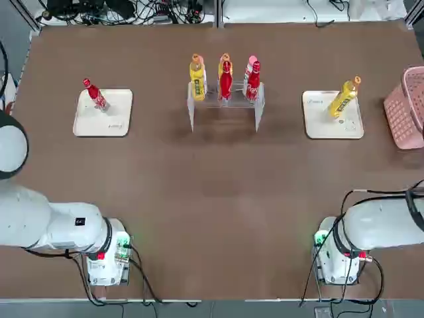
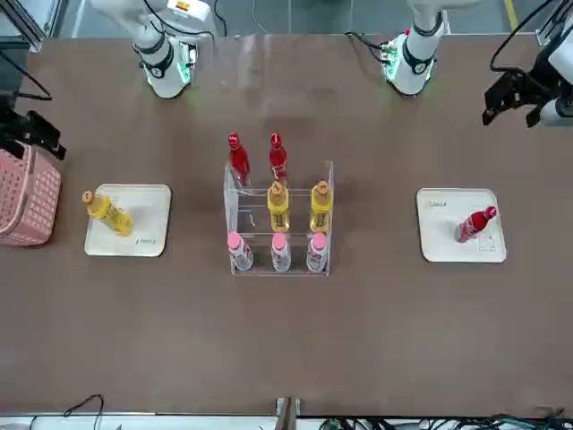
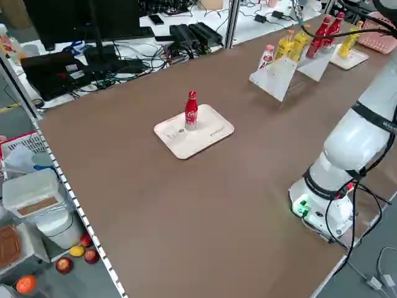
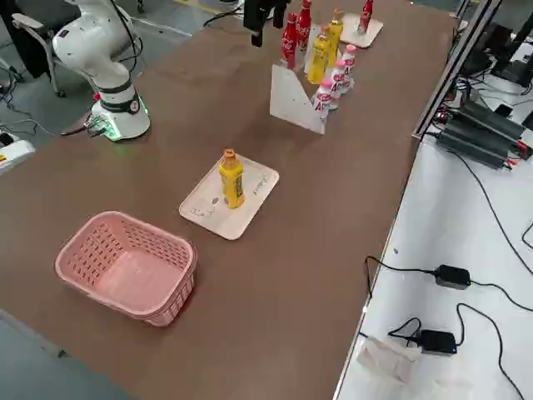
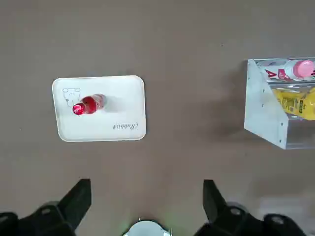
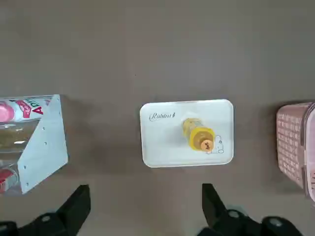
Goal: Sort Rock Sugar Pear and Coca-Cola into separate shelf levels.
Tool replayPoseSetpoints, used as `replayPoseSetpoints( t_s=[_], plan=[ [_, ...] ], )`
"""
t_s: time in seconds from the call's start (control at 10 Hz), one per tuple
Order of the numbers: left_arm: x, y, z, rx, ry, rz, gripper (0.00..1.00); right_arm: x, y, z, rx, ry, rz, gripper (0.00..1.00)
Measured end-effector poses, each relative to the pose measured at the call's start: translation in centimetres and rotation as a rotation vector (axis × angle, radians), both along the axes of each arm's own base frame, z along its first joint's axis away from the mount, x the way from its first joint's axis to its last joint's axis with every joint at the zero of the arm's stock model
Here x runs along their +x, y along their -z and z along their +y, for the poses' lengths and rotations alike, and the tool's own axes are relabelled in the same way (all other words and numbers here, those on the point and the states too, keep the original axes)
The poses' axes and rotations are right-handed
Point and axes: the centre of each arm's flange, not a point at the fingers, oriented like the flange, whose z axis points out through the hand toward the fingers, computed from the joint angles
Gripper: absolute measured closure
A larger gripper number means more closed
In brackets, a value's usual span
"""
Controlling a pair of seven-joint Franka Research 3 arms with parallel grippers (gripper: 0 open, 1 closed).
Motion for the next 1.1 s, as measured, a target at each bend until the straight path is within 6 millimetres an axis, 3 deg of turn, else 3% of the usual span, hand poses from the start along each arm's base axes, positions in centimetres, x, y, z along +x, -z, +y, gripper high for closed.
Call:
replayPoseSetpoints(
  t_s=[0.2,0.4,0.6,0.8,0.9,1.1],
  plan=[
    [0.2,0.1,0.9,-0.001,0.014,-0.001,0.00,0.1,-0.1,0.6,0.003,0.005,-0.007,0.00],
    [1.8,2.0,3.1,-0.004,-0.005,0.010,0.00,0.3,-0.2,0.8,0.004,0.008,-0.022,0.00],
    [4.6,5.6,5.7,-0.007,-0.050,0.038,0.00,0.5,-0.1,0.8,0.004,0.010,-0.033,0.00],
    [7.0,9.7,10.5,-0.012,-0.125,0.044,0.00,1.0,0.6,0.7,0.003,0.014,-0.042,0.00],
    [7.7,12.1,12.5,-0.013,-0.157,0.034,0.00,1.2,1.4,0.1,0.003,0.025,-0.036,0.00],
    [8.0,17.2,15.0,-0.007,-0.187,0.018,0.00,1.9,5.2,-3.0,0.002,0.080,-0.011,0.00]
  ],
)
